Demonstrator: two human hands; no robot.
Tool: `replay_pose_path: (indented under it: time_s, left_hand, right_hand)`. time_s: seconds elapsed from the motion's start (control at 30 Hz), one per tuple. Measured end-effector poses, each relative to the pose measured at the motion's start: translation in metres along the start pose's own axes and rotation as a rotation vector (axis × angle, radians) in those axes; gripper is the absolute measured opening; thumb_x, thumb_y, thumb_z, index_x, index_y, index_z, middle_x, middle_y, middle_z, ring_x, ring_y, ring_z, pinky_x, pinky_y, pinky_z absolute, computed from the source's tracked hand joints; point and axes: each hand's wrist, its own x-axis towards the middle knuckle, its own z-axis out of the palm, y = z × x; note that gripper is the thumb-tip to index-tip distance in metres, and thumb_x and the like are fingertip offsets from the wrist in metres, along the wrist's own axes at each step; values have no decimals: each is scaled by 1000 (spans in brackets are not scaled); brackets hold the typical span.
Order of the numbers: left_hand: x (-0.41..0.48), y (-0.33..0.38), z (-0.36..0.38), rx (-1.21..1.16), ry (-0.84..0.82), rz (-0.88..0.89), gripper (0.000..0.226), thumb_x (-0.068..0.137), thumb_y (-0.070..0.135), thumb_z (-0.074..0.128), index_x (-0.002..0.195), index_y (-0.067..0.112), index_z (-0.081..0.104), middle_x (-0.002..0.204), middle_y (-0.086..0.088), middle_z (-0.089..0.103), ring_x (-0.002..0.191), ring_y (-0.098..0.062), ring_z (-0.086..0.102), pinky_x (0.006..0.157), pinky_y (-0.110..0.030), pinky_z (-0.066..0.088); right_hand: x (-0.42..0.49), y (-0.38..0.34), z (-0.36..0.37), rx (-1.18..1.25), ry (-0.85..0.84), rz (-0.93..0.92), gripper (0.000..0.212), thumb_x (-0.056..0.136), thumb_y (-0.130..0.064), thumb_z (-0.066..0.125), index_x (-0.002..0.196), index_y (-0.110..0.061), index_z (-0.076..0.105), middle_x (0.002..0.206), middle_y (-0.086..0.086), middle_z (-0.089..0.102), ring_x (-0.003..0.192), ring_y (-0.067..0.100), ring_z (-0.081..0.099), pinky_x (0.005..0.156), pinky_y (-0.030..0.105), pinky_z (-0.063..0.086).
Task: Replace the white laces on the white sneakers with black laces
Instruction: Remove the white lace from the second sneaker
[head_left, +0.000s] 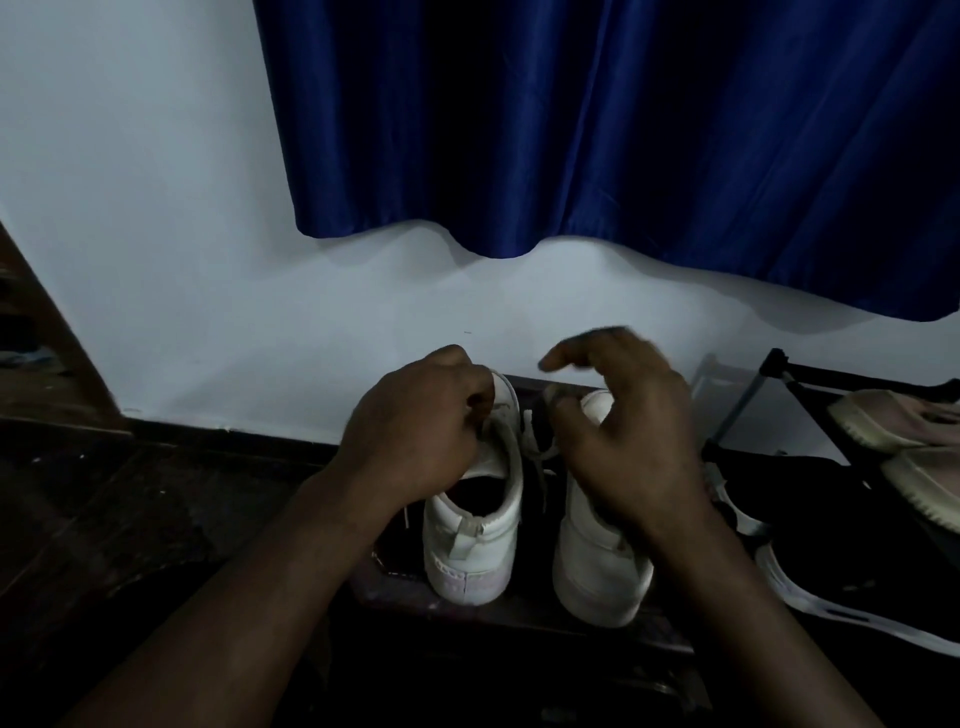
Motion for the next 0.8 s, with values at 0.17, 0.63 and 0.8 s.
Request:
replay_pose_path:
  time_s: [0.17,0.63,0.8]
  left_hand:
    - [5,-8,4,-105,-44,6,21,92,14,61,88,35,62,92,10,60,81,-11,56,70,-32,46]
    - [3,-2,9,-730,74,-316,15,88,12,67,81,25,67,82,4,75,86,-20,72,87,-48,57]
    - [3,-1,-1,-500,-20,-128,12,87,22,77,91,33,74,80,14,70,76,5,63,71,-12,47]
  right_hand:
    - [-6,0,9,-91,-320,-10,23,82,-47,67,100,-34,61,74,-19,66,72,2,64,68,34,52]
    - [-8,9,18,-215,-305,45,23,71,-39,53,91,-29,50,69,-7,61,73,24,60,59,35,42]
    - [-9,11,22,-269,-255,13,19,83,-30,62,87,-30,44,66,-6,56,72,31,61,56,37,42]
